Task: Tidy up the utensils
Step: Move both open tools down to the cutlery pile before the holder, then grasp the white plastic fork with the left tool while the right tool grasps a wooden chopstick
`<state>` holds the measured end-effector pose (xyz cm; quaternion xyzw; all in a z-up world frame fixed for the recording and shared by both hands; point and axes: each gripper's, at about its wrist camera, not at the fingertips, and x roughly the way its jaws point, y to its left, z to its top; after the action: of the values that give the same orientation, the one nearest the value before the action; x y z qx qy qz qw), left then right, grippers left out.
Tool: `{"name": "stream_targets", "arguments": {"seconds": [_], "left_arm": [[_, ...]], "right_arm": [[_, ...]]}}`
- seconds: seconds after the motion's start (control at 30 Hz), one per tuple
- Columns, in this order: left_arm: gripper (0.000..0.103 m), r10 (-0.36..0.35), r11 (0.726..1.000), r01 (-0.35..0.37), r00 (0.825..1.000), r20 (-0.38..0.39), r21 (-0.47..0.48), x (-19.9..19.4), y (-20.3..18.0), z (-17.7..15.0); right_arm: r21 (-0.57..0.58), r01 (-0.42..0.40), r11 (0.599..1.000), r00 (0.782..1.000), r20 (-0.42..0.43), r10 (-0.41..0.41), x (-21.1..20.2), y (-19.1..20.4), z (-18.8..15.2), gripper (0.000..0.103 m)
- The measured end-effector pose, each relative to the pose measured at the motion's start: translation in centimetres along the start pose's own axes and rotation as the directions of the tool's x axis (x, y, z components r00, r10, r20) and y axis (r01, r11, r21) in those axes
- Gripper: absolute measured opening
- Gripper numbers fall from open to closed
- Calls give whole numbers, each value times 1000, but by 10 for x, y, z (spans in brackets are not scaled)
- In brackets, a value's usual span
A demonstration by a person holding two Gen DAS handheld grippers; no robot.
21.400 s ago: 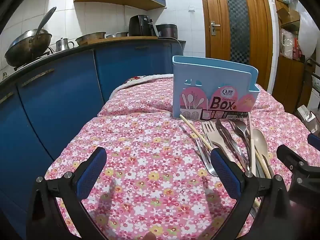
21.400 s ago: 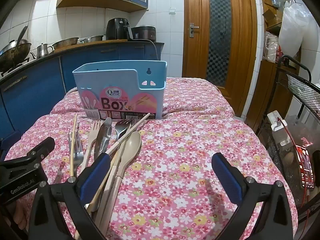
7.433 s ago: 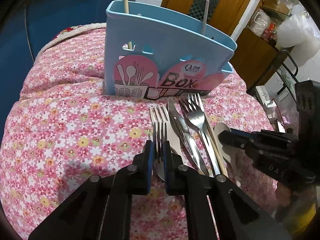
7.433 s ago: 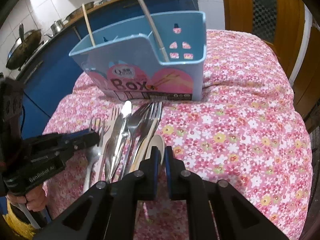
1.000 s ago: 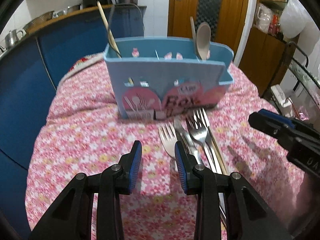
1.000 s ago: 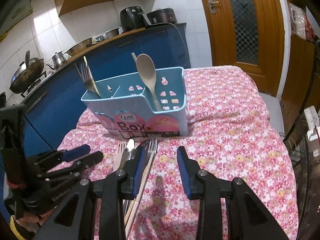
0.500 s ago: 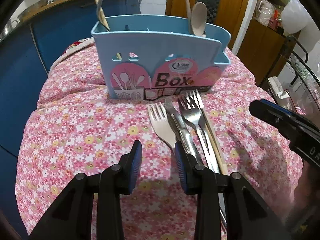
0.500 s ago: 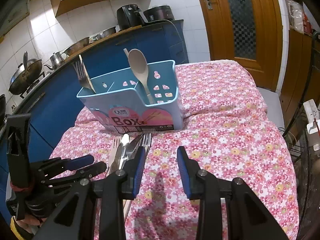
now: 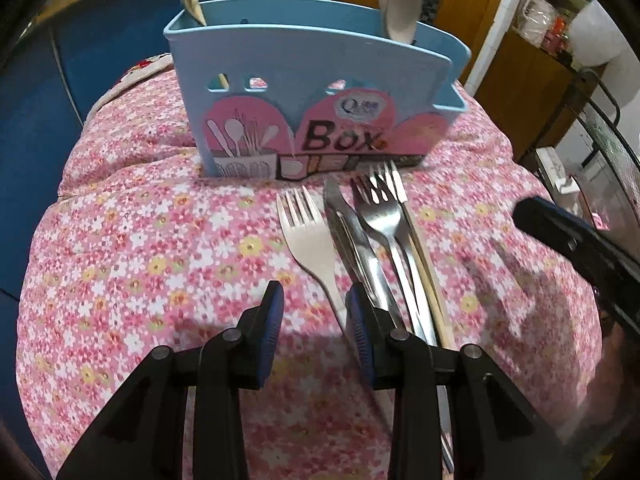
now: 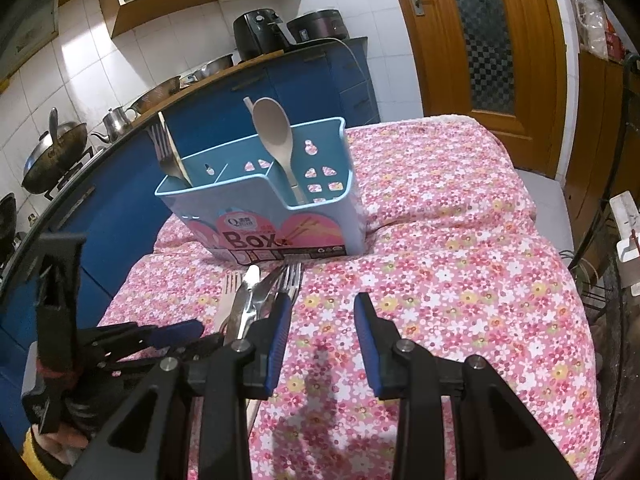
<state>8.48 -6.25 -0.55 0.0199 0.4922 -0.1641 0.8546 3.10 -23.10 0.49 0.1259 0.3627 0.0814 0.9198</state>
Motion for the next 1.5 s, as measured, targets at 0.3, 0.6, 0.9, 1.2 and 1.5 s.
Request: {"name": "stream_targets", "arguments": {"seconds": [0.3, 0.6, 0.9, 1.2, 1.5], "left_arm": [[30, -15, 998, 15, 1000, -9, -55, 13, 13, 25], [23, -39, 994, 40, 999, 12, -100, 8, 28, 23], [23, 6, 996, -3, 1000, 27, -94, -4, 37, 8], [22, 19, 995, -14, 999, 45, -101, -12, 50, 2], [22, -30, 997, 33, 998, 47, -67, -16, 49, 0]], "right_arm": [[-24, 13, 1000, 1000, -27, -14, 6, 3, 0, 37], [-65, 17, 998, 995, -92, -23, 23, 13, -2, 37], [-101, -23, 995, 978, -208, 2, 45, 26, -3, 37], [-103, -52, 993, 959, -282, 21, 64, 30, -4, 21], [-63, -77, 995, 946, -321, 53, 67, 28, 1, 9]]}}
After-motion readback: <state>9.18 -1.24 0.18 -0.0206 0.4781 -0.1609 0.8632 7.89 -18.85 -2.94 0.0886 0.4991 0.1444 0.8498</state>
